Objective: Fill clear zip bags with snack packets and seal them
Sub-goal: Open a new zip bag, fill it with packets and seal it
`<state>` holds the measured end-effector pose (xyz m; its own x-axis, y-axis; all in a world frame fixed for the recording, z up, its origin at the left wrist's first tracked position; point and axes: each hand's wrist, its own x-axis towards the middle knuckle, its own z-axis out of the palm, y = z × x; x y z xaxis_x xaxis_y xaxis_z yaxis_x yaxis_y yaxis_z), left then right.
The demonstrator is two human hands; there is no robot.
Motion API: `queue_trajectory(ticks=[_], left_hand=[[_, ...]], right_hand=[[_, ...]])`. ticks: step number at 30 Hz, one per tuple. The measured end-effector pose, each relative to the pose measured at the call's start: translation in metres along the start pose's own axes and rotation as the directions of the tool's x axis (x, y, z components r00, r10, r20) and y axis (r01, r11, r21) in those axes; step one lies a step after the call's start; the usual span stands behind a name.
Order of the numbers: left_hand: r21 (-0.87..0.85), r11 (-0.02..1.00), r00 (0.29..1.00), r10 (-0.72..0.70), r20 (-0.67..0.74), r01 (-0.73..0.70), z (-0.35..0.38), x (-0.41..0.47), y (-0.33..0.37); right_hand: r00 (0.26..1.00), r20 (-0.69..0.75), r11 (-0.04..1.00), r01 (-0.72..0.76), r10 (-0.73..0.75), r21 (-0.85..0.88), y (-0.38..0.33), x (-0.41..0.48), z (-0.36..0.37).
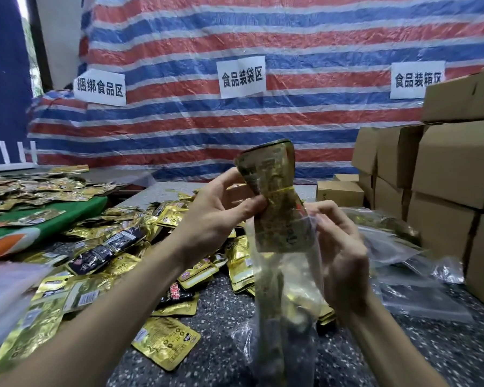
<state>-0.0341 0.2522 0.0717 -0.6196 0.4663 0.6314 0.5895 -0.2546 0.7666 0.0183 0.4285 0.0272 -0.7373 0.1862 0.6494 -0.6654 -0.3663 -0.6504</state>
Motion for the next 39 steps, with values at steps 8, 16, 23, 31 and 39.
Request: queue_trajectory(ticks=[8,16,23,31,39], left_hand=[[0.404,0.915,0.986,-0.081,0.146,0.015,0.004,-0.009,-0.001],[0.634,0.772,0.963,-0.134,0.235,-0.047,0.01,-0.006,0.026],[0.918,0.29,0.864,-0.347,0.365,-0.271,-0.003,0.002,0.059],[0.891,0.397,0.886,-0.301,0.354,-0.221,-0.03,0.002,0.059],[0.82,0.572,0.849,-0.418,0.324,-0.032,-0.031,0.004,0.057]], right_hand=[[0.999,-0.021,0.997,-0.041,0.043,0.065,-0.008,0.002,-0.004],[1.0,0.004,0.998,-0.003,0.003,0.064,-0.009,0.005,-0.009],[0.987,0.161,0.982,0.039,-0.009,-0.184,-0.012,0.006,-0.019],[0.958,0.28,0.967,0.02,0.054,-0.253,-0.016,0.004,-0.011],[0.931,0.342,0.991,-0.104,0.127,-0.086,-0.029,0.004,0.005]])
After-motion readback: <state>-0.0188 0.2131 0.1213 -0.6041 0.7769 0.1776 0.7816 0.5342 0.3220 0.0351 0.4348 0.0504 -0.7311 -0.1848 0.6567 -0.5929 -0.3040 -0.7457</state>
